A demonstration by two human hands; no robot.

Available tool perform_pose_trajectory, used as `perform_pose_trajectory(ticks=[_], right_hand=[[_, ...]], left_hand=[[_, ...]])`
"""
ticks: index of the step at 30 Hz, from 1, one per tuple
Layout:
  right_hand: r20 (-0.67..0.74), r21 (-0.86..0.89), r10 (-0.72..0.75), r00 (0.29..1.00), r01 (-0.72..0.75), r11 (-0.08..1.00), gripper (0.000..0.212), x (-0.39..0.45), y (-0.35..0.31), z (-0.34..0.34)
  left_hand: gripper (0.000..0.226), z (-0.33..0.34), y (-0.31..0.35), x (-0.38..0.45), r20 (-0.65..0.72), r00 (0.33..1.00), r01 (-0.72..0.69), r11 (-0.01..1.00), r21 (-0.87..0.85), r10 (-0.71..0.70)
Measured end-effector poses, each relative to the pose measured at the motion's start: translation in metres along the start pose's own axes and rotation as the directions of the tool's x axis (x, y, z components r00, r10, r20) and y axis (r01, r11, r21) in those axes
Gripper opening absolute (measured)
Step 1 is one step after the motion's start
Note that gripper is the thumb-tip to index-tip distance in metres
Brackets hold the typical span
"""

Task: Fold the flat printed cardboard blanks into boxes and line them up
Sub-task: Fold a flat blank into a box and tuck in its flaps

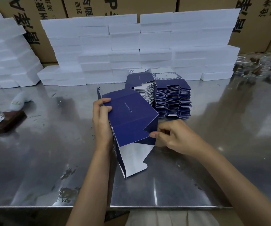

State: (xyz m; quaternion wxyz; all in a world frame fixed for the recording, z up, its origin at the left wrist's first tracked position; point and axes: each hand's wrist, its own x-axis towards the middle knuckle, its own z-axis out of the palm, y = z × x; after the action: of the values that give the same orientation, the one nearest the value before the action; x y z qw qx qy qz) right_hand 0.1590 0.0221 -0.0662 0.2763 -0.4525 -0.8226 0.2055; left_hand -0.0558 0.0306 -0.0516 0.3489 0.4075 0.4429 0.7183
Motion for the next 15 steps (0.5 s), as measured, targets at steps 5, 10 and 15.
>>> perform_pose_trajectory(ticks=[5, 10, 15], right_hand=[[0.068, -0.014, 0.007, 0.998, -0.006, 1.000, 0.041, 0.004, -0.005, -0.010], [-0.027, 0.010, -0.002, 1.000, 0.002, 1.000, 0.052, 0.006, -0.007, -0.011], [0.005, 0.022, 0.015, 1.000, -0.015, 1.000, 0.047, 0.009, -0.007, -0.015]], left_hand=[[0.023, -0.001, 0.001, -0.002, -0.011, 1.000, -0.001, 1.000, -0.003, 0.001], [0.024, 0.000, 0.002, 0.000, -0.012, 1.000, 0.021, 1.000, -0.004, -0.021], [0.023, 0.000, 0.002, 0.000, -0.022, 0.999, 0.032, 0.999, -0.010, -0.032]])
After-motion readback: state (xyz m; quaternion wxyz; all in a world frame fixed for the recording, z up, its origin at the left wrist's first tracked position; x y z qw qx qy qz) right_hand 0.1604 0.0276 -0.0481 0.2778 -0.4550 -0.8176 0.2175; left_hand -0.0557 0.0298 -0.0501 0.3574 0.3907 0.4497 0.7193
